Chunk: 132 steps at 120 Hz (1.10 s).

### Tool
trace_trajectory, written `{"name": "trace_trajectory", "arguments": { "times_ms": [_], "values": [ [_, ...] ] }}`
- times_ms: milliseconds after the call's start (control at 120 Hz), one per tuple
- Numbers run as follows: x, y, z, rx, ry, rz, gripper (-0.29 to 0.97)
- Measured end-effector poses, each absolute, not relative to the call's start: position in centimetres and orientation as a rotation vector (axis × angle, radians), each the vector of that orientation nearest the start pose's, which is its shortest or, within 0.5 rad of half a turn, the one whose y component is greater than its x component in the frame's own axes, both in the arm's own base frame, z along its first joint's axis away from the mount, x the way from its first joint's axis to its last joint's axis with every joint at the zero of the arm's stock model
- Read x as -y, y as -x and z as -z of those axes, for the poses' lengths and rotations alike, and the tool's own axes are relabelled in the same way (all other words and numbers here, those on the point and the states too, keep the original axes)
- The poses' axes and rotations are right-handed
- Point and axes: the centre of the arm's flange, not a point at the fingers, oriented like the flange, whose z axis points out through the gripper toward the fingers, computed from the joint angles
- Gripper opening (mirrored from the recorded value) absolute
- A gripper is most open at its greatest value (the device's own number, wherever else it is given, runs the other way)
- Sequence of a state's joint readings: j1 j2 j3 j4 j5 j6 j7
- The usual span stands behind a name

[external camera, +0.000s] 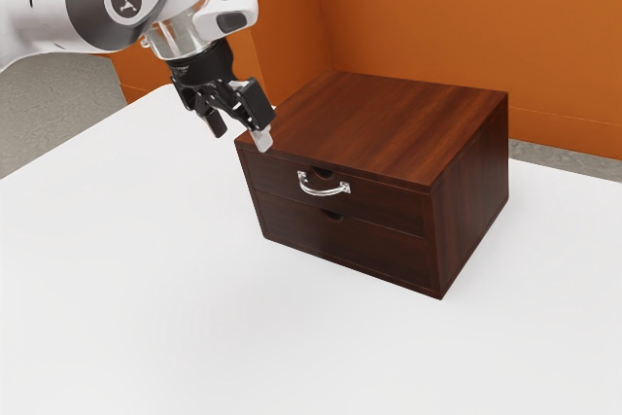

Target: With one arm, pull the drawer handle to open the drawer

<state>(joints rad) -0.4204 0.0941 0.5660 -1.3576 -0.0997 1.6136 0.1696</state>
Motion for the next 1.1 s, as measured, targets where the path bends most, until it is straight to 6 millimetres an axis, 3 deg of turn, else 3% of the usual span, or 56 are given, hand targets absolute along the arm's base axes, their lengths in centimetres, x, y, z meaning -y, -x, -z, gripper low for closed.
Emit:
{"name": "trace_trajectory", "arguments": {
  "times_ms": [217,292,375,442,475,508,575,617,675,750,825,908,1025,1100],
  "values": [
    [-5.5,-58.0,-68.5,-0.057,3.151,0.288,0.68],
    [-5.3,-57.3,-71.9,-0.076,3.130,0.375,0.68],
    [-4.7,-52.3,-82.4,-0.223,3.020,0.626,0.68],
    [-3.5,-46.3,-88.0,-0.456,2.966,0.739,0.68],
    [-4.4,-43.4,-89.9,-0.558,2.936,0.775,0.68],
    [-6.8,-40.7,-91.3,-0.607,2.906,0.798,0.68],
    [-11.6,-36.9,-92.2,-0.676,2.866,0.796,0.68],
    [-12.7,-35.9,-92.1,-0.755,2.843,0.772,0.68],
    [-13.0,-36.1,-91.0,-0.882,2.829,0.681,0.68],
    [-13.0,-38.4,-87.2,-1.042,2.833,0.519,0.68],
    [-12.9,-42.2,-82.4,-1.162,2.830,0.336,0.68],
    [-13.1,-45.1,-78.7,-1.260,2.803,0.223,0.68],
    [-13.9,-47.8,-73.1,-1.391,2.761,0.164,0.68],
    [-14.8,-47.7,-71.0,-1.461,2.721,0.205,0.68]
  ]
}}
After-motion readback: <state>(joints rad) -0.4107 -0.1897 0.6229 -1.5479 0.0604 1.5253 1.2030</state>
